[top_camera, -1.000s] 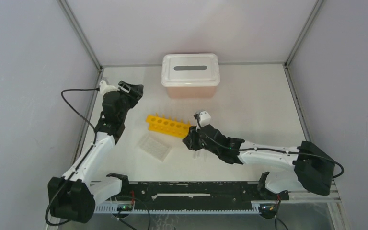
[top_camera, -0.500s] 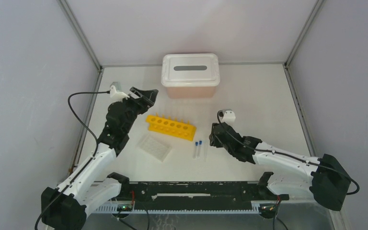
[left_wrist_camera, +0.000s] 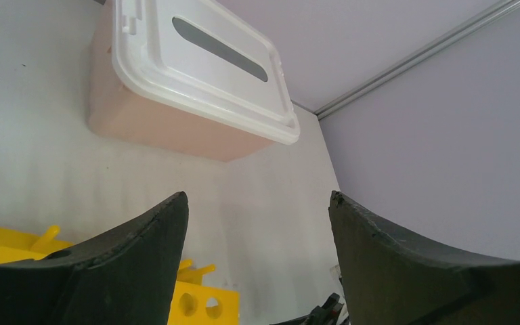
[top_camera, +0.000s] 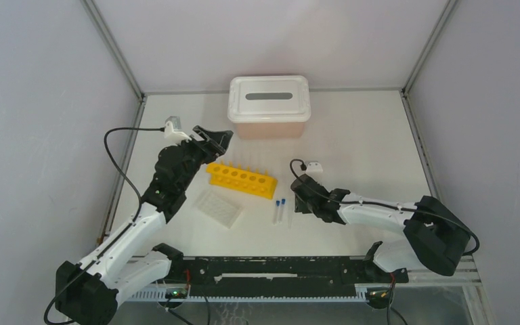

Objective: Organize the chemistry lab equipment

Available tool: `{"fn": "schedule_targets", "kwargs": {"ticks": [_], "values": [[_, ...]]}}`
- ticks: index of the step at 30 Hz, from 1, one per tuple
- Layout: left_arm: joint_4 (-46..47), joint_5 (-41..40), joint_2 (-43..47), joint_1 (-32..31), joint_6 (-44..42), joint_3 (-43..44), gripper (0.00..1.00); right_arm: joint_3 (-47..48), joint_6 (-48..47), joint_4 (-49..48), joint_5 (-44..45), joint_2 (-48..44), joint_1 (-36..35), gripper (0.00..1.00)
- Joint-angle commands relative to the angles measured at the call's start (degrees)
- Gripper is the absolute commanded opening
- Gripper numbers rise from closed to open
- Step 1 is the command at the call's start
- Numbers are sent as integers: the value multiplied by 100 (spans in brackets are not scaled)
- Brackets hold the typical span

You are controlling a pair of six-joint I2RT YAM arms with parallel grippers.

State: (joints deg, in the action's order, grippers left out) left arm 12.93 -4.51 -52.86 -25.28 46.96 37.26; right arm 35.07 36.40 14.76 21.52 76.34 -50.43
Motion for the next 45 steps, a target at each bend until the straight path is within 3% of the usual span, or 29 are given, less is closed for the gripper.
{"fn": "schedule_targets", "kwargs": {"ticks": [1, 38, 45], "values": [[243, -68, 70, -54, -194, -59, 80, 381, 57, -278, -87, 254, 42, 46], [407, -34, 386, -65, -240, -316, 80, 721, 131, -237, -110, 1129, 114, 44], [434, -158, 525, -65, -149, -363, 80, 1058, 221, 386, 134, 1581, -81, 40]]}}
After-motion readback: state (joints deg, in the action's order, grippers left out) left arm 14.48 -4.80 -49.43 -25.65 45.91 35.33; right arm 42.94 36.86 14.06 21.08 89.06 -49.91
